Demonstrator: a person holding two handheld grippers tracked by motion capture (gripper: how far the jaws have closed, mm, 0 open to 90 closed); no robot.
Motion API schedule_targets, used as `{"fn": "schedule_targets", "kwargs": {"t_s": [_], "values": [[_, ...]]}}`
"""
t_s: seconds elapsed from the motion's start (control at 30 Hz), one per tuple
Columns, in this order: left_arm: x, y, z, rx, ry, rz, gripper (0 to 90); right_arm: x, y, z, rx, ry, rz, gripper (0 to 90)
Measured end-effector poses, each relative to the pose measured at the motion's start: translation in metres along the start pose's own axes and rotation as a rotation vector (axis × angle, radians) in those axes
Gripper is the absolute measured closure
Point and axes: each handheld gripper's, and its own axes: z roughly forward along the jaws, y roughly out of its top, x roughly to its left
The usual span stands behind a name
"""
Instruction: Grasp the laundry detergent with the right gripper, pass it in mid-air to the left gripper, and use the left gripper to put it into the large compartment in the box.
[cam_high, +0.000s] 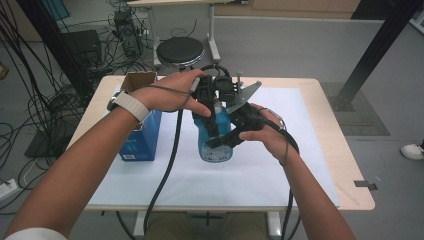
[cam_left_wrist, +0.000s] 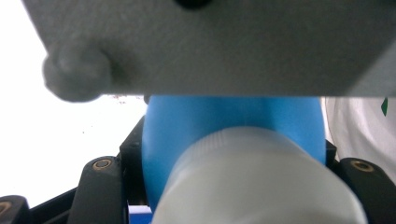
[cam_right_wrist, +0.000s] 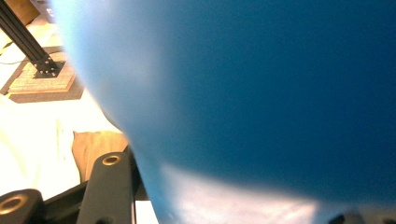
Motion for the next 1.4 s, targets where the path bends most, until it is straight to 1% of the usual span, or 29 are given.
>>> {"fn": "schedule_targets", "kwargs": {"t_s": [0.13,0.17,0.5,0.63,0.77,0.8,0.87,0.9,0.93,1.0,1.03,1.07,1.1,1.13,1.17,1.23,1.27,1.3,1.37,1.4], "values": [[0.0,0.0,0.0,0.0,0.001,0.0,38.3,0.0,0.0,0.0,0.0,0.0,0.0,42.8],[0.0,0.0,0.0,0.001,0.0,-0.001,38.3,0.001,0.001,0.001,0.002,-0.004,0.009,42.8],[0.0,0.0,-0.001,-0.002,0.008,0.001,38.4,0.001,0.002,0.0,0.011,-0.012,-0.002,42.7],[0.0,0.0,-0.001,-0.002,0.008,0.003,38.4,0.001,0.002,0.0,0.012,-0.008,0.001,42.7],[-0.001,0.0,-0.002,-0.002,0.013,0.003,38.4,0.0,0.002,0.0,0.002,-0.007,-0.014,42.6],[-0.001,0.0,-0.003,0.001,0.014,0.002,38.4,-0.002,0.001,0.001,-0.009,-0.007,-0.046,42.5],[-0.001,0.0,-0.003,0.003,0.015,-0.001,38.4,-0.002,0.002,0.001,-0.01,-0.01,-0.05,42.3],[-0.002,0.0,-0.003,0.006,0.016,0.0,38.4,-0.002,0.002,0.001,-0.009,-0.019,-0.056,42.1],[-0.002,0.0,-0.004,0.007,0.016,-0.001,38.4,-0.001,0.002,0.002,-0.012,-0.009,-0.059,41.9],[-0.002,0.0,-0.004,0.013,0.017,-0.003,38.4,-0.001,0.002,0.002,-0.007,-0.006,-0.061,41.3],[-0.002,0.0,-0.005,0.015,0.021,-0.003,38.4,-0.001,0.002,0.002,-0.001,-0.013,-0.056,38.8],[-0.001,-0.001,-0.005,0.012,0.027,-0.011,38.4,-0.001,0.001,0.001,-0.001,-0.018,-0.048,34.2],[-0.001,-0.001,-0.006,0.015,0.029,-0.012,38.3,-0.001,-0.001,0.0,-0.003,-0.015,-0.024,25.1],[-0.001,-0.002,-0.007,0.012,0.032,-0.019,38.2,0.0,-0.003,-0.002,-0.007,-0.012,0.002,19.7],[-0.001,-0.003,-0.008,0.006,0.032,-0.025,38.0,0.0,-0.007,-0.005,-0.001,-0.021,0.027,15.1],[-0.001,-0.005,-0.008,0.012,0.042,-0.03,37.8,0.0,-0.013,-0.012,-0.009,-0.038,0.064,12.4],[0.0,-0.006,-0.008,0.012,0.043,-0.037,37.7,0.001,-0.015,-0.016,-0.011,-0.039,0.072,12.0],[0.001,-0.006,-0.008,0.014,0.046,-0.04,37.7,0.001,-0.018,-0.021,-0.01,-0.05,0.074,11.7],[0.001,-0.007,-0.009,0.01,0.051,-0.047,37.7,0.002,-0.022,-0.03,0.009,-0.063,0.094,9.8],[0.001,-0.007,-0.009,0.006,0.052,-0.054,37.7,0.002,-0.026,-0.035,0.023,-0.081,0.104,9.5]]}}
